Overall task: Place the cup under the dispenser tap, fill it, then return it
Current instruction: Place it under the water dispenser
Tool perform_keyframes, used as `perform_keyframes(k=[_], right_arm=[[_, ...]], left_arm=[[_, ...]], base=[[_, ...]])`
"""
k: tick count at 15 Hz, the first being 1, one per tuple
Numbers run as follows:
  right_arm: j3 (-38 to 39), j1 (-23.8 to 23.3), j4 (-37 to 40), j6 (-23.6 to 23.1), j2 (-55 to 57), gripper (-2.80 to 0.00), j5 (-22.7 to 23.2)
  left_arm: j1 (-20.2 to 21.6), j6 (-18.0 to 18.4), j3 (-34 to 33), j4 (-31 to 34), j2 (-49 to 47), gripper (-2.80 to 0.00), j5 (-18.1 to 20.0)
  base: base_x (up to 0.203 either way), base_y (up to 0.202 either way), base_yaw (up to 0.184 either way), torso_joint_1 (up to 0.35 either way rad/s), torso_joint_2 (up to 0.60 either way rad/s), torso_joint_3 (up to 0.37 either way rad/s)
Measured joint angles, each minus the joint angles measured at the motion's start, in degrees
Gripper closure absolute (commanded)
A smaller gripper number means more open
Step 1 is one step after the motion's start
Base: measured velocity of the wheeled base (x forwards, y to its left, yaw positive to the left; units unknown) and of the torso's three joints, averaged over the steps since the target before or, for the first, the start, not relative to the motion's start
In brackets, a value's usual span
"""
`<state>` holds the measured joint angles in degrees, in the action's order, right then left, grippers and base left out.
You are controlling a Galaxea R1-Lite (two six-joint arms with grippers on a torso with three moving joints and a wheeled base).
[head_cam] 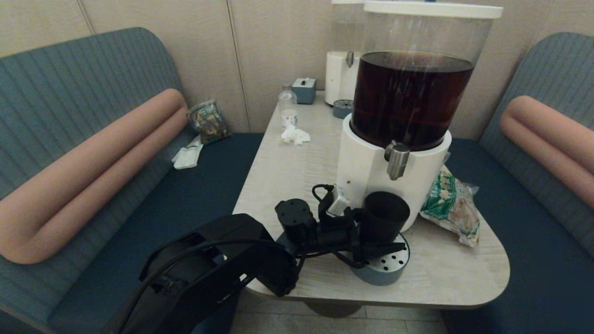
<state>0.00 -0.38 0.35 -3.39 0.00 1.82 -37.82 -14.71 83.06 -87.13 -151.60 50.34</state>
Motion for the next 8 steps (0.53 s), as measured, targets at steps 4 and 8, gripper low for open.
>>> perform_keyframes(k=[4, 8], right_arm=[[0.0, 0.02, -0.01, 0.0, 0.0, 0.0, -0.03], [0.0, 0.02, -0.02, -0.02, 0.0, 0.0, 0.0]], left_arm=[[0.09, 0.28, -3.38, -0.09, 1.6, -2.8, 0.02], [0.37, 1.18, -7.8, 0.24, 3.87, -2.8, 0.24]], base=[[0.0, 0.0, 0.0, 0.0, 0.0, 0.0], [0.0, 0.0, 0.0, 0.0, 0.0, 0.0]])
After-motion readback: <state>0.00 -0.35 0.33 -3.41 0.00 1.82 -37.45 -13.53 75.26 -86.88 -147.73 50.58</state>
